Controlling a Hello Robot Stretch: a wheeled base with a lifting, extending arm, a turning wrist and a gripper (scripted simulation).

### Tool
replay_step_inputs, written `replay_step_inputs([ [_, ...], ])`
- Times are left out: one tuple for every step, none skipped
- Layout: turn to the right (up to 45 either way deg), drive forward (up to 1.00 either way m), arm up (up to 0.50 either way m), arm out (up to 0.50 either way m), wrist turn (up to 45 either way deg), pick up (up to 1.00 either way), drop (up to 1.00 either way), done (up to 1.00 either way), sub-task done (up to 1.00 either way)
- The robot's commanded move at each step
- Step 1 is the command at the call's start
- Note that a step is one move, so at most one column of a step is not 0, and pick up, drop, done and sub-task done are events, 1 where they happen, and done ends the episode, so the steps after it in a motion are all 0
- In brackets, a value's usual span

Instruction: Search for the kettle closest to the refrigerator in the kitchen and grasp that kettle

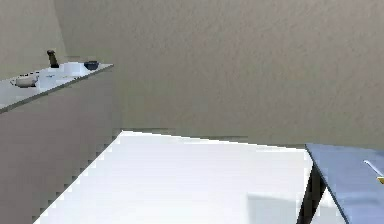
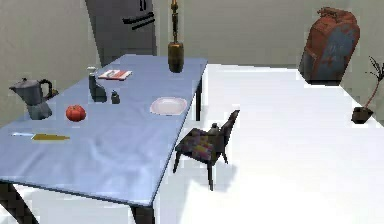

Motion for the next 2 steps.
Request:
replay_step_inputs([
  [9.0,0.00,0.00,0.00,0.0,0.00,0.00,0.00,0.00],
  [0.0,1.00,0.00,0.00,0.0,0.00,0.00,0.00,0.00],
])
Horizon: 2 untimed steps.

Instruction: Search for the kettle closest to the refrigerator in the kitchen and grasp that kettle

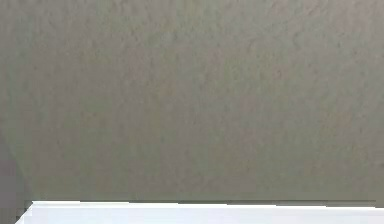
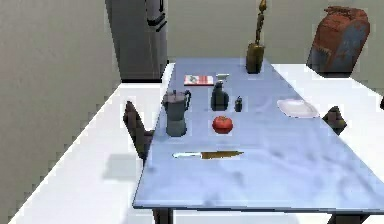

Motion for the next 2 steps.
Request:
replay_step_inputs([
  [0.0,0.35,0.00,0.00,0.0,0.00,0.00,0.00,0.00],
  [45.0,0.00,0.00,0.00,0.0,0.00,0.00,0.00,0.00],
])
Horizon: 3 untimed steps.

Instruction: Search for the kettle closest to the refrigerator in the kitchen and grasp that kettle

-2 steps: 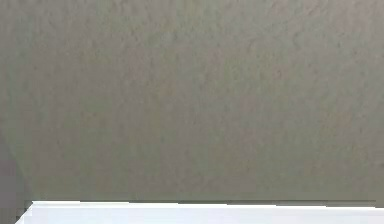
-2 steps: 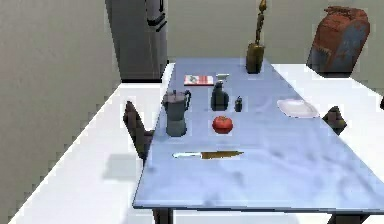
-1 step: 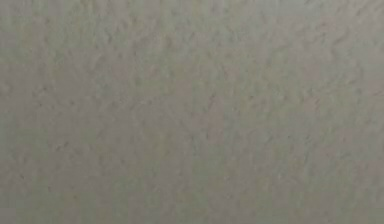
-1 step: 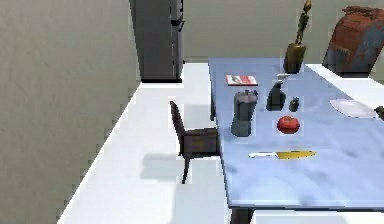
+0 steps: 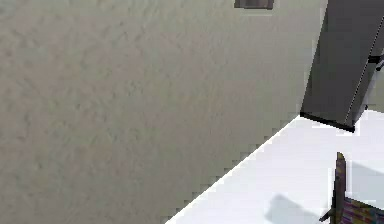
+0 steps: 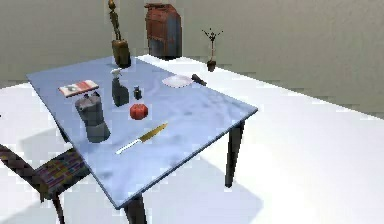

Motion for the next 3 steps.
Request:
replay_step_inputs([
  [18.0,0.00,0.00,0.00,0.0,0.00,0.00,0.00,0.00],
  [0.0,0.90,0.00,0.00,0.0,0.00,0.00,0.00,0.00],
  [12.0,0.00,0.00,0.00,0.0,0.00,0.00,0.00,0.00],
])
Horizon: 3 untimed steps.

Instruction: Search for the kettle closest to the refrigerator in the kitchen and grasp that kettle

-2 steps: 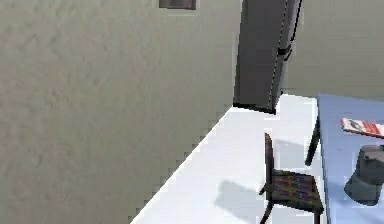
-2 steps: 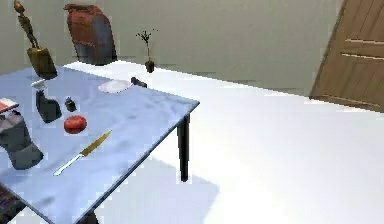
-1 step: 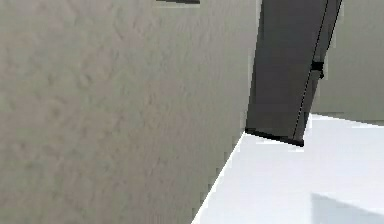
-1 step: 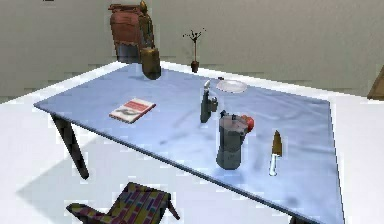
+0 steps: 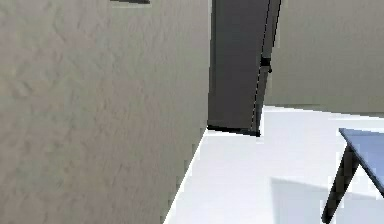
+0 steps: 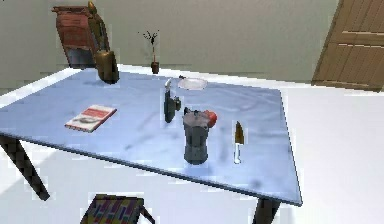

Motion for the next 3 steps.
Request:
replay_step_inputs([
  [0.0,0.00,0.50,0.00,0.0,0.00,0.00,0.00,0.00],
  [0.0,0.00,0.38,0.00,0.0,0.00,0.00,0.00,0.00],
  [0.0,0.00,0.00,0.34,0.0,0.00,0.00,0.00,0.00],
])
